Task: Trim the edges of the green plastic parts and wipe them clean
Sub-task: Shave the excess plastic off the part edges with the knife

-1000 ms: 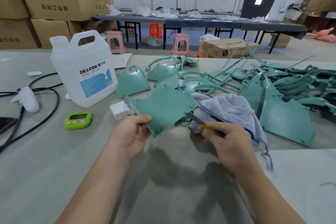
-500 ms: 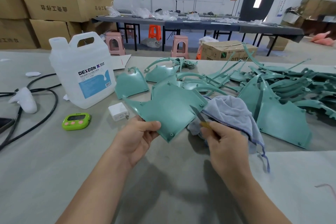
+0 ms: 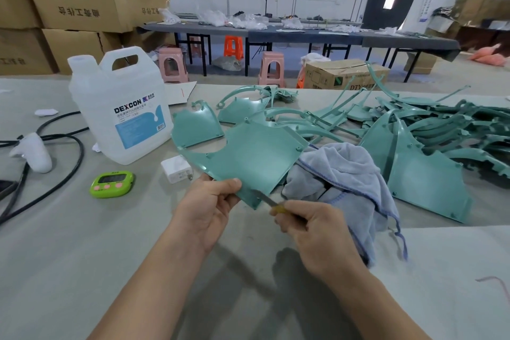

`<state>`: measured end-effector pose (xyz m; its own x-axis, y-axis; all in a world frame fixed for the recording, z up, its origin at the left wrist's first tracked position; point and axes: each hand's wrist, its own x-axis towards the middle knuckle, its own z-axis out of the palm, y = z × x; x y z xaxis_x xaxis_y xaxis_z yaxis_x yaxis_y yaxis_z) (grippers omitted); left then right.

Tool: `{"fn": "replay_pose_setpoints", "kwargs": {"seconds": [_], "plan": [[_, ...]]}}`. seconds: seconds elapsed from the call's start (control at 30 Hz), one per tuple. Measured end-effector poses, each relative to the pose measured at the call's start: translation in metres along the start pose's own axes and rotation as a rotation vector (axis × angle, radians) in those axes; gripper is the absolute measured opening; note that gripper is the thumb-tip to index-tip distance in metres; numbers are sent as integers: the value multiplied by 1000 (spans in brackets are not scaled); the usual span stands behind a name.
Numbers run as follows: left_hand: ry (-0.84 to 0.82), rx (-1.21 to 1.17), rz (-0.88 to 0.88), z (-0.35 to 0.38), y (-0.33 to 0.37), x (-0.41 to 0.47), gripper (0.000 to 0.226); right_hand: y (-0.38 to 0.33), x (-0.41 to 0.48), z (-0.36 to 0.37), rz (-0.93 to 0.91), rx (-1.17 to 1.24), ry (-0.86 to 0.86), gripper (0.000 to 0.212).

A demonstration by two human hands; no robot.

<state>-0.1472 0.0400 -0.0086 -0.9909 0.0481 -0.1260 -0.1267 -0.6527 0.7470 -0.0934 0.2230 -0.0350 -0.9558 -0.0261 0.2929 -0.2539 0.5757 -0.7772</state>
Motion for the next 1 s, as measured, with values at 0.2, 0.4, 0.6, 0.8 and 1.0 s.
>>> {"fn": "replay_pose_setpoints", "kwargs": {"seconds": [0.2, 0.4, 0.6, 0.8, 1.0], "plan": [[-17, -5, -29, 1, -1, -2, 39, -3, 0, -1, 9, -15, -64, 32], [-13, 18, -44, 0, 0, -1, 42, 0, 3, -10, 20, -21, 195, 23], [2, 86, -26, -3, 4, 0, 45, 11, 14, -33, 180, -49, 495, 31], [171, 128, 221, -12, 13, 2, 43, 1, 12, -32, 251, 129, 158, 31], [264, 51, 262, -21, 26, 9, 23, -7, 0, -13, 213, -177, -45, 20]]}}
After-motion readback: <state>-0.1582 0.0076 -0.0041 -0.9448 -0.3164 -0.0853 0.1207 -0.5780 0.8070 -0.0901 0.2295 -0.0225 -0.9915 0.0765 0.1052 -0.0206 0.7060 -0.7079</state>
